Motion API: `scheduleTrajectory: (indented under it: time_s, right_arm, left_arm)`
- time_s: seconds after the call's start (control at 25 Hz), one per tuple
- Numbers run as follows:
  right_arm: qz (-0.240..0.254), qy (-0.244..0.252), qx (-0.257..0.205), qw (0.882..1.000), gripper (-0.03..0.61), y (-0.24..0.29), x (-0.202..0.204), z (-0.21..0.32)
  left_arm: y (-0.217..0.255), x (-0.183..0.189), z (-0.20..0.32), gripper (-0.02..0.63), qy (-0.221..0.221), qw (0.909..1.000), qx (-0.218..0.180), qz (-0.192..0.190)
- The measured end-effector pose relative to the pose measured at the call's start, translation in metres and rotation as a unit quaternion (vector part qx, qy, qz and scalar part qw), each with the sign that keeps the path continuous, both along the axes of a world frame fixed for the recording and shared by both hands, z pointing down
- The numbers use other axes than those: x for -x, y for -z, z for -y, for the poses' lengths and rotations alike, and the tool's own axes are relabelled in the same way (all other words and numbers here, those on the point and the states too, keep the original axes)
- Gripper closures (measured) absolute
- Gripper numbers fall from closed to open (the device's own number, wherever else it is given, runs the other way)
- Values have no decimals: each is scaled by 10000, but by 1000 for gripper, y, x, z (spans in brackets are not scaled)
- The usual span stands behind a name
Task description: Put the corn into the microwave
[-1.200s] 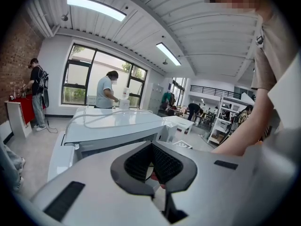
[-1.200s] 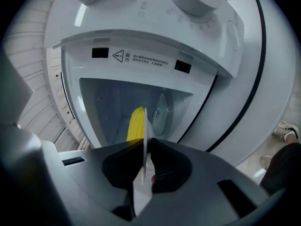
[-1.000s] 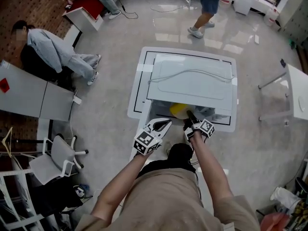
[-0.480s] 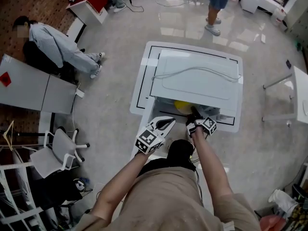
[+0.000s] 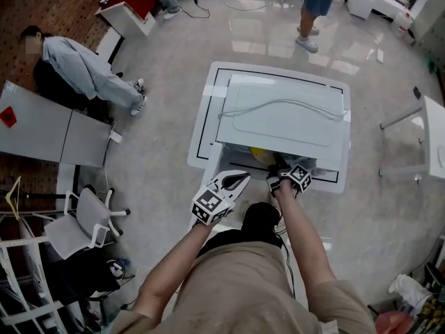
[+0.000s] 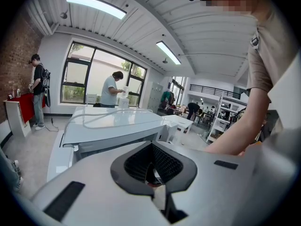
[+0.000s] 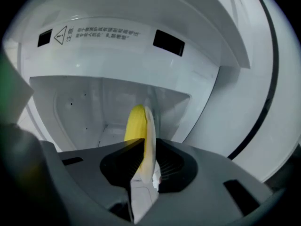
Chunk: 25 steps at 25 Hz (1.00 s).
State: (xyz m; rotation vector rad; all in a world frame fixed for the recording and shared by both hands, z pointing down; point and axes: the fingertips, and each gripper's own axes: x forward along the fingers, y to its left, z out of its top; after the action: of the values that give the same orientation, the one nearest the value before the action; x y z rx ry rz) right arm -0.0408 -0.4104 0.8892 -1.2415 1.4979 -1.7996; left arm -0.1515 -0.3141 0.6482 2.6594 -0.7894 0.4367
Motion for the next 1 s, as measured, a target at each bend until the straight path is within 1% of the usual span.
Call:
scheduleTrajectory:
  time_s: [0.04, 0.12, 0.28, 0.36, 0.4, 0.44, 0.48, 0.52, 0.56, 0.64, 0.68, 0.76, 0.8, 0.84, 0.88, 0.92, 1.0]
  right_arm:
    - [48, 114, -95, 9999, 497, 3, 2, -1]
    - [80, 309, -226, 9992, 440, 7, 4, -3]
    - [-36, 710, -356, 9968, 361, 14, 10, -12]
    - [-313, 928, -409, 9944, 334, 13, 12, -22]
    - [-588, 1056, -441, 9917, 330, 12, 13, -29]
    - [-970, 1221, -490, 9865, 328, 9, 15, -35]
    - [-1442, 1435, -568, 9774, 327, 7, 17, -42]
    - [-1960, 1689, -672, 9636, 327, 4, 21, -48]
    - [-2477, 1950, -795, 9457, 327, 0, 26, -53]
    - [-3380, 2353, -1041, 9053, 328, -5, 35, -58]
    - [-3743, 2470, -1135, 8866, 327, -6, 38, -58]
    - [-4339, 2617, -1241, 8531, 328, -7, 42, -53]
    - [-4587, 2672, -1248, 8382, 327, -9, 43, -50]
    - [-4790, 2711, -1221, 8259, 328, -11, 43, -46]
    - [-4930, 2725, -1169, 8179, 328, -14, 42, -42]
    - [-4998, 2717, -1111, 8149, 328, -15, 41, -38]
    - [-5002, 2697, -1034, 8163, 328, -17, 40, -30]
  left_arm:
    - [1, 0, 1, 609, -1, 10000, -6, -11]
    - [3, 0, 2, 609, 6, 10000, -22, -33]
    - [6, 0, 4, 608, 14, 10000, -38, -62]
    - [6, 0, 3, 609, 18, 10000, -37, -72]
    - [7, 1, 2, 608, 23, 10000, -38, -73]
    - [7, 1, 2, 608, 28, 10000, -37, -73]
    - [7, 1, 2, 608, 33, 10000, -34, -73]
    - [7, 1, 2, 609, 35, 10000, -30, -71]
    - [7, 1, 1, 609, 35, 10000, -26, -66]
    - [7, 2, 0, 609, 32, 10000, -21, -46]
    - [7, 2, 0, 609, 32, 10000, -19, -36]
    - [6, 3, -1, 608, 38, 10000, -17, -18]
    - [6, 4, -1, 608, 45, 10000, -17, -11]
    - [6, 4, -2, 608, 52, 10000, -17, -5]
    - [6, 5, -2, 609, 59, 10000, -19, 0]
    - [7, 6, -2, 609, 67, 10000, -22, 2]
    - [7, 8, -2, 609, 93, 10000, -29, 6]
